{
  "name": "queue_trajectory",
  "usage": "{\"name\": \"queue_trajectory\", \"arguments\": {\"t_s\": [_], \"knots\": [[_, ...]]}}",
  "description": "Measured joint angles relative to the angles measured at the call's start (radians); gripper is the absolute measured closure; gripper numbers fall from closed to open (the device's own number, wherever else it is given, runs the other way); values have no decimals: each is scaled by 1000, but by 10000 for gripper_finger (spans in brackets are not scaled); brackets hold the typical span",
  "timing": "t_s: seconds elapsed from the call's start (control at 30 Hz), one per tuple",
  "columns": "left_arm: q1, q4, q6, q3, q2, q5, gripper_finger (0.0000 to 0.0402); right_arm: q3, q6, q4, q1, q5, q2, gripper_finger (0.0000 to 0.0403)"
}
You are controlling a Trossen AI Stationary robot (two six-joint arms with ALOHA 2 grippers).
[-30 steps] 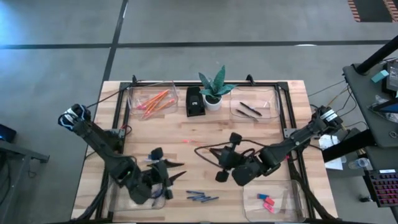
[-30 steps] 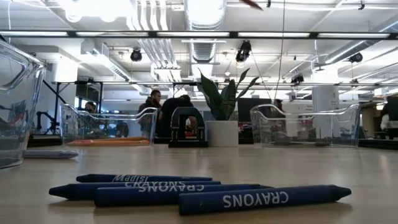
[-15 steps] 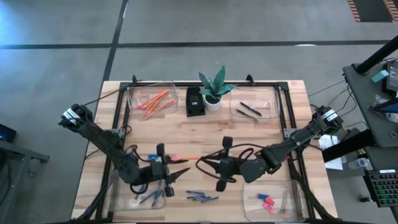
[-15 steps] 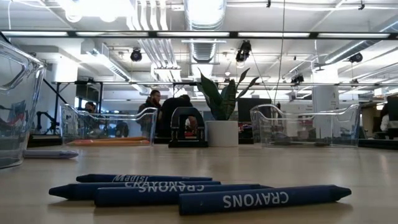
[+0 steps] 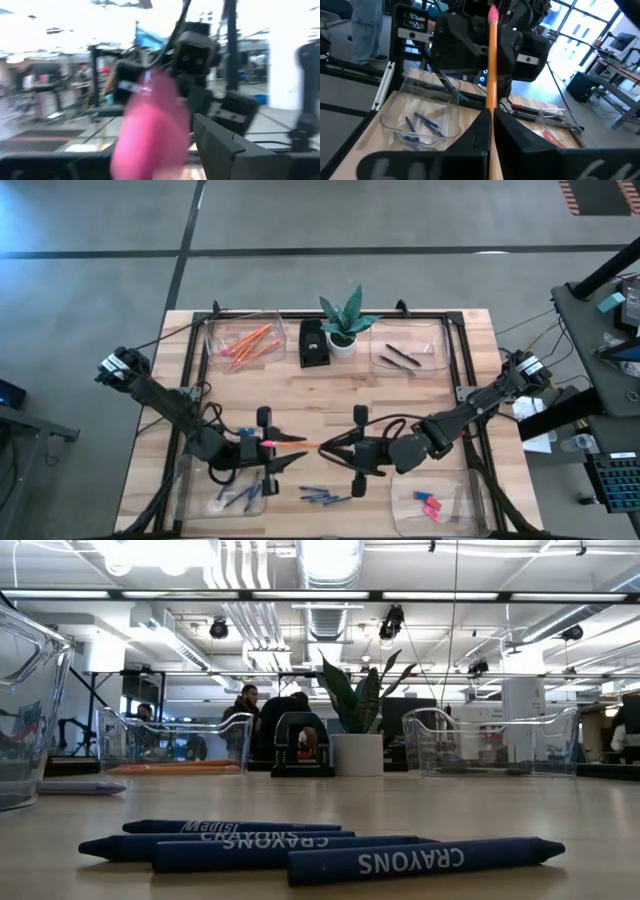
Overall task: Sort crayons/erasers/pens/pencils in bins
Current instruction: Put the orange pencil into the top left transparent bin
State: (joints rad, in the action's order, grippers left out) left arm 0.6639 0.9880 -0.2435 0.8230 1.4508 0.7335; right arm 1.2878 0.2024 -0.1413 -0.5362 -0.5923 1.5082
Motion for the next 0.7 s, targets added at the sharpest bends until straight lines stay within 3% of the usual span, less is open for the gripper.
{"name": "queue_trajectory", "arguments": {"t_s": [0.1,0.23,0.43,0.7], "knots": [[-14,11,1,0,0,-70,290,0,0,1,0,2,0,392],[-23,24,0,0,0,-74,303,0,0,1,0,2,0,392],[-29,17,1,-5,0,-77,391,1,1,61,0,-1,-5,392],[-29,11,35,-30,-1,-46,361,1,-374,401,0,-2,-20,390]]}}
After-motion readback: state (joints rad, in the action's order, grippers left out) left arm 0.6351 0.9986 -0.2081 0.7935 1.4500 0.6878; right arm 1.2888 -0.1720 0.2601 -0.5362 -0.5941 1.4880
